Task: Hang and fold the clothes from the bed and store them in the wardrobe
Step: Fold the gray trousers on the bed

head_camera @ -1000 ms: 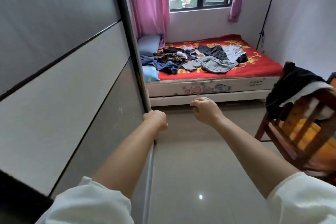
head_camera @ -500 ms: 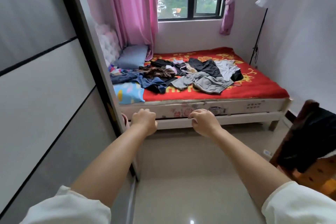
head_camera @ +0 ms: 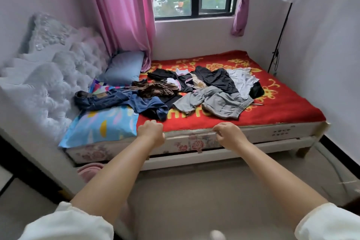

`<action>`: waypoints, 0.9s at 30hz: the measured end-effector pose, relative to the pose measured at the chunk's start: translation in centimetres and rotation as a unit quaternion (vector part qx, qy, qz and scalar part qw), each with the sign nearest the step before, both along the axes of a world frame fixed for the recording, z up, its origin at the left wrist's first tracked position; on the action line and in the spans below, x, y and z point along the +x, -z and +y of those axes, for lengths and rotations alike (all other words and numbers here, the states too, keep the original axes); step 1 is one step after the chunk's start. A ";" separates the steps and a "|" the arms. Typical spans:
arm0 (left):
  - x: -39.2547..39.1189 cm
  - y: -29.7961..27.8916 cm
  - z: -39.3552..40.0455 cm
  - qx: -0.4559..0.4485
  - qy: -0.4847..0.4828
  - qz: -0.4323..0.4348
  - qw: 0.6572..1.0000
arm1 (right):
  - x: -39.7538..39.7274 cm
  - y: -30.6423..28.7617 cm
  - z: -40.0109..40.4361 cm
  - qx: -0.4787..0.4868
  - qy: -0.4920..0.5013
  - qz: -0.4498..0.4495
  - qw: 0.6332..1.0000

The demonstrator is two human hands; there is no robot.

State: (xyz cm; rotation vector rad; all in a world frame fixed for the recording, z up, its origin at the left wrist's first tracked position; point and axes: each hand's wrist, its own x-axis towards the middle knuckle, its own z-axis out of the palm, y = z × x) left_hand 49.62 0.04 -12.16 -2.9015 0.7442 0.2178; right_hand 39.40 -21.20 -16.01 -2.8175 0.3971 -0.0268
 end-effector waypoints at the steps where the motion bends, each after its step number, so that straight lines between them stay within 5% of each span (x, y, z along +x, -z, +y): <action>1: 2.1 0.4 -1.7 -0.009 -0.002 0.001 1.000 | 2.0 0.4 -2.0 0.009 0.001 -0.002 1.000; 15: 24.0 6.1 -16.3 0.051 -0.047 0.071 0.995 | 22.8 6.3 -20.1 0.092 0.021 0.110 0.989; 27: 43.2 14.7 -28.8 0.175 0.074 0.123 0.974 | 38.8 14.0 -32.3 0.125 0.098 0.218 0.963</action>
